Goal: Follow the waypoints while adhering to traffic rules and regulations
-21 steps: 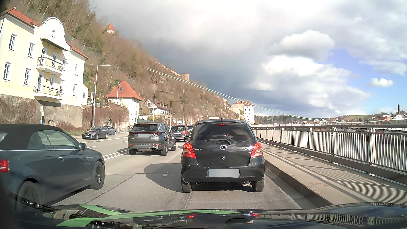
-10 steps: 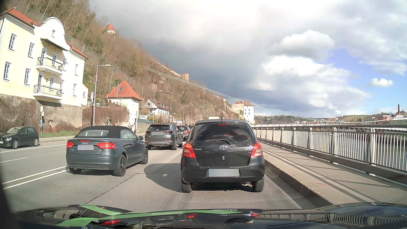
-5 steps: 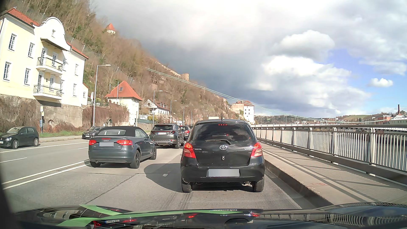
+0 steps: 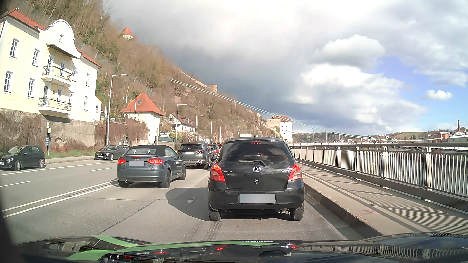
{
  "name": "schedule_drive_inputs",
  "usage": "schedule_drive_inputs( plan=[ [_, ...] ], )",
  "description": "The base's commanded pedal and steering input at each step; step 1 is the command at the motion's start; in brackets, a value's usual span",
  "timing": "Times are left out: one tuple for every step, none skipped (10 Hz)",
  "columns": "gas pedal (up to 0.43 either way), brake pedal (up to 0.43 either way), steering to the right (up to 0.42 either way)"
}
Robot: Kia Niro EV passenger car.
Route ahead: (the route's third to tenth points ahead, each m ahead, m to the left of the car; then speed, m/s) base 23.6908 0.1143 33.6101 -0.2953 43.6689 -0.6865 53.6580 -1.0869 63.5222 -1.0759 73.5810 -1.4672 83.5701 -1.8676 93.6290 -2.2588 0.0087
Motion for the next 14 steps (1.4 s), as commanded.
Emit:
schedule_drive_inputs(
  plan=[
    [0.0, 0.232, 0.0],
    [0.0, 0.232, 0.0],
    [0.0, 0.238, 0.0],
    [0.0, 0.232, 0.0],
    [0.0, 0.238, 0.0],
    [0.0, 0.238, 0.0],
    [0.0, 0.238, 0.0],
    [0.0, 0.238, 0.0],
    [0.0, 0.238, 0.0],
    [0.0, 0.232, 0.0],
    [0.0, 0.232, 0.0],
    [0.0, 0.238, 0.0],
    [0.0, 0.232, 0.0],
    [0.0, 0.232, 0.0]
  ],
)
